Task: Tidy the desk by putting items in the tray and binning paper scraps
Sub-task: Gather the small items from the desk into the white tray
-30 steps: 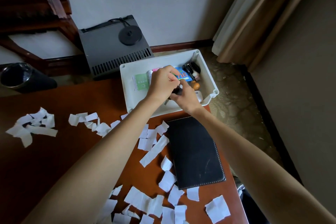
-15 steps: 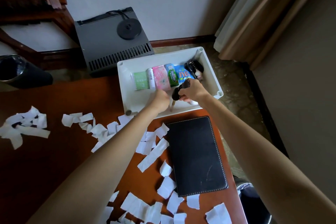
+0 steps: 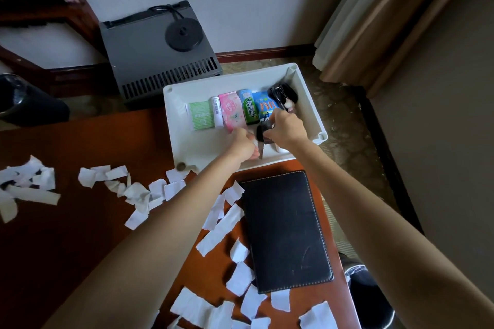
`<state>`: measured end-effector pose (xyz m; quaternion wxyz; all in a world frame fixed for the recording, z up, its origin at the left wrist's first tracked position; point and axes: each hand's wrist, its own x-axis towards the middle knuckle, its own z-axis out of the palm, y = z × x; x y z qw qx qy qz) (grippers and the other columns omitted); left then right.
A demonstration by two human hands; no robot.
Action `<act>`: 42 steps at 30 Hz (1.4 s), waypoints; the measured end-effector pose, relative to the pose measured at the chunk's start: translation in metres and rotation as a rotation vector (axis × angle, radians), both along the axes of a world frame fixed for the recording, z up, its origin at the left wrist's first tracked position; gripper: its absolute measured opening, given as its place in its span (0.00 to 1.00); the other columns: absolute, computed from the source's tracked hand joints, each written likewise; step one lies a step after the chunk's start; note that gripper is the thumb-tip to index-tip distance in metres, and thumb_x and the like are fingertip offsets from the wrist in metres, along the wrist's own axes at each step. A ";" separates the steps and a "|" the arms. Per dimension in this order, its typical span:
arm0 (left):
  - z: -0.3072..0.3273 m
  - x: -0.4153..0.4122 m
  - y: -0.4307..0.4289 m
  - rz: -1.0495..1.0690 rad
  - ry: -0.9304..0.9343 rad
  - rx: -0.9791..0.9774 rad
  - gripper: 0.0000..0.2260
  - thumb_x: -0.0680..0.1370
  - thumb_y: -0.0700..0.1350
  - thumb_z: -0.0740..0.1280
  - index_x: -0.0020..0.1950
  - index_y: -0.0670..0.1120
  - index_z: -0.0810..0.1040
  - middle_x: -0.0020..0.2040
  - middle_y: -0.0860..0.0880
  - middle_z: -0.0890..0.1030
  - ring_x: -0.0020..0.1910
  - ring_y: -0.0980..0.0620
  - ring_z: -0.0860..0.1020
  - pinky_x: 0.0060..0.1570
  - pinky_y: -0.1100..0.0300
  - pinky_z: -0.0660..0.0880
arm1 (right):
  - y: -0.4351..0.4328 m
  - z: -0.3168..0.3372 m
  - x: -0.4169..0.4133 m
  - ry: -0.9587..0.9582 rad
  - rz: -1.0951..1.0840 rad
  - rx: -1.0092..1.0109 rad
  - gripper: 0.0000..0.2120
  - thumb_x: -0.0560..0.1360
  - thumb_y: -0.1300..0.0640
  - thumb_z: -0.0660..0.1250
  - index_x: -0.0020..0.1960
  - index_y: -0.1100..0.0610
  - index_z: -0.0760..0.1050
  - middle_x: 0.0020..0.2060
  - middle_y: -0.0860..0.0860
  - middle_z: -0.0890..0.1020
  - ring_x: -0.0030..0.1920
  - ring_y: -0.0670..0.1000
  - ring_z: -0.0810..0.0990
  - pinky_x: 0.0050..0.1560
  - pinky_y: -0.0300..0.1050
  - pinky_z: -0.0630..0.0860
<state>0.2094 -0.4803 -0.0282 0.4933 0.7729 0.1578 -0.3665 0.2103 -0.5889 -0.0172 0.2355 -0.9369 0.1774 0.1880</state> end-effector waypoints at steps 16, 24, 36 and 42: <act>0.013 -0.007 -0.010 0.259 0.162 -0.125 0.11 0.82 0.35 0.49 0.56 0.39 0.70 0.33 0.38 0.74 0.32 0.46 0.76 0.46 0.52 0.78 | 0.005 0.008 -0.012 -0.033 0.075 -0.091 0.17 0.77 0.65 0.59 0.65 0.64 0.67 0.64 0.64 0.71 0.58 0.64 0.76 0.57 0.50 0.73; 0.034 -0.016 0.017 -0.090 -0.175 0.089 0.15 0.78 0.32 0.52 0.62 0.35 0.72 0.45 0.37 0.78 0.47 0.43 0.78 0.57 0.48 0.76 | 0.019 0.034 -0.029 -0.044 0.164 -0.198 0.16 0.75 0.65 0.57 0.63 0.64 0.67 0.59 0.63 0.76 0.59 0.63 0.75 0.54 0.51 0.73; 0.113 -0.155 0.166 -0.118 -0.571 0.721 0.13 0.81 0.39 0.54 0.63 0.41 0.73 0.59 0.42 0.78 0.58 0.43 0.76 0.49 0.57 0.72 | 0.171 0.078 -0.145 -0.236 0.634 -0.194 0.20 0.77 0.67 0.57 0.68 0.63 0.63 0.61 0.60 0.74 0.61 0.60 0.75 0.57 0.50 0.74; 0.066 -0.262 0.279 -0.012 -0.402 0.889 0.15 0.80 0.38 0.54 0.64 0.40 0.73 0.64 0.42 0.72 0.63 0.44 0.69 0.62 0.53 0.69 | 0.279 0.054 -0.224 -0.134 0.857 -0.119 0.18 0.78 0.64 0.57 0.67 0.61 0.65 0.62 0.59 0.73 0.63 0.59 0.73 0.61 0.50 0.71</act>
